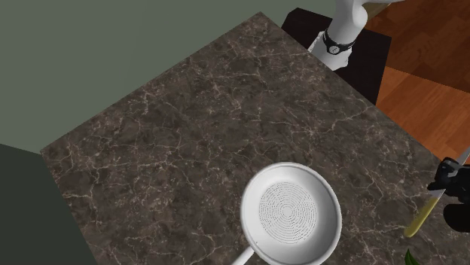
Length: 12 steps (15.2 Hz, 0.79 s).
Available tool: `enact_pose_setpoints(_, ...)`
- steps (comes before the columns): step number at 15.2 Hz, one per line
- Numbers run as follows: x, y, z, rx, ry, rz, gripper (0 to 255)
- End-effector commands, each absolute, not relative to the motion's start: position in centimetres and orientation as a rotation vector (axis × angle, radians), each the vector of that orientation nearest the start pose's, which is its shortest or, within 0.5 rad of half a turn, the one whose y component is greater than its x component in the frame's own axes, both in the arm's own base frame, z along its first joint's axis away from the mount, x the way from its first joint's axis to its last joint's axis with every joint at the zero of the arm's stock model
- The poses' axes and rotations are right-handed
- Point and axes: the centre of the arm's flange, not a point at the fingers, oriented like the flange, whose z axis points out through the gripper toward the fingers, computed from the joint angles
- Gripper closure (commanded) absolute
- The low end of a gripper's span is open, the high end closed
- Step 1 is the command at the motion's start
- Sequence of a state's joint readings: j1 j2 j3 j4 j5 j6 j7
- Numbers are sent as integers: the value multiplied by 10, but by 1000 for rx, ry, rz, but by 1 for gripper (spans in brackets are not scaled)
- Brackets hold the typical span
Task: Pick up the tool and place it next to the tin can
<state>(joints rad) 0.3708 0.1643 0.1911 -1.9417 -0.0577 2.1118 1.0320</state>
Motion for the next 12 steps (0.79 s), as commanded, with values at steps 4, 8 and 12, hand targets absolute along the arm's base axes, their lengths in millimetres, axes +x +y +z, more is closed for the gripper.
enact_pose_setpoints(4, 506, 311, 374, -3071, 692, -32, 255)
enact_pose_setpoints(8, 506, 311, 353, -3071, 692, -32, 255)
enact_pose_setpoints(12, 506, 311, 338, -3071, 692, -32, 255)
